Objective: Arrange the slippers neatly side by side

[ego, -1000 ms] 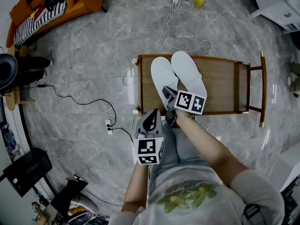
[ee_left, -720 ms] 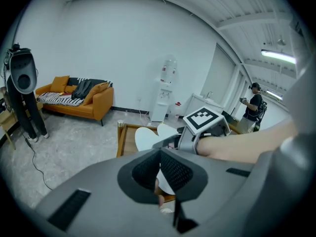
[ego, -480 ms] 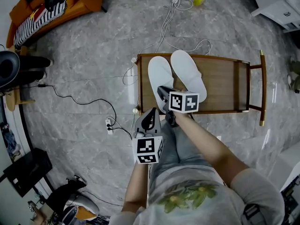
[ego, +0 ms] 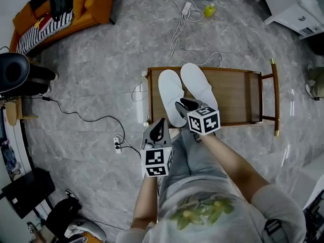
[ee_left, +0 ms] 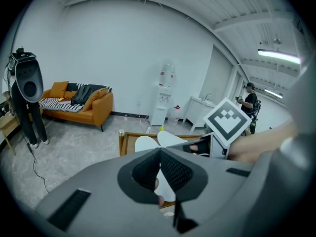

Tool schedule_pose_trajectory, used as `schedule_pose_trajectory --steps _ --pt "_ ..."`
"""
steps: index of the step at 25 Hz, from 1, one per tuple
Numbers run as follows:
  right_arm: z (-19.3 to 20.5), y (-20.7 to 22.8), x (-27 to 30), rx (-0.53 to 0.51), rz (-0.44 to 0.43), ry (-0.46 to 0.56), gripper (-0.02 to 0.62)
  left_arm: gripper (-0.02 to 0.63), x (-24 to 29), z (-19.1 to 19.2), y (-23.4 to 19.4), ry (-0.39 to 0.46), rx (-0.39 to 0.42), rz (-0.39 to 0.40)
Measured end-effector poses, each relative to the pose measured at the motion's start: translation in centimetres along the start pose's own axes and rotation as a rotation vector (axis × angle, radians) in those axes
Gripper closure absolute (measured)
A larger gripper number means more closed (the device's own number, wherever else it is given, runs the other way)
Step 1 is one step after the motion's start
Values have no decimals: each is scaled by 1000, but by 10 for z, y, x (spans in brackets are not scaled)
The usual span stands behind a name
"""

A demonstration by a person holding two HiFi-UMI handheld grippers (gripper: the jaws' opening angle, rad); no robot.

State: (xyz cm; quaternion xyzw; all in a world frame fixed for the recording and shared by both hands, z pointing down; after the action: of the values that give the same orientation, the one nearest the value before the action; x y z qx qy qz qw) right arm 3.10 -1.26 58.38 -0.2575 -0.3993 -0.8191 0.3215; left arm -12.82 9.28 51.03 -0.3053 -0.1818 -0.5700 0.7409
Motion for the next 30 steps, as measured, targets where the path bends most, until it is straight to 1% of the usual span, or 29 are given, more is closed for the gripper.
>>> schedule_pose_trajectory --steps 5,13,21,30 --pt "-6 -2 -36 -108 9 28 476 591 -9 -15 0 26 19 1" --pt "15 -19 -71 -214 -14 -20 433 591 -25 -26 8 26 62 18" --pt "23 -13 -86 -242 20 -30 402 591 -29 -27 20 18 76 31" --pt "18 11 -87 -250 86 -31 394 591 -33 -24 24 23 85 23"
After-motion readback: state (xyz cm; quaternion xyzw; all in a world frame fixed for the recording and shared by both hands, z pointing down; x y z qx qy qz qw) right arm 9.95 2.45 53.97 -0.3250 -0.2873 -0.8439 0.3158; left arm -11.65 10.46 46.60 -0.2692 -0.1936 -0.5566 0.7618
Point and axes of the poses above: the fingertips, and each gripper's own axes: x forward along the fingers, y to its right, z out of its underside, the point moved 10 cm from there along -x, backward along the fingers, and after that the axes turned 1 degree about -y, right-handed, at the moved point
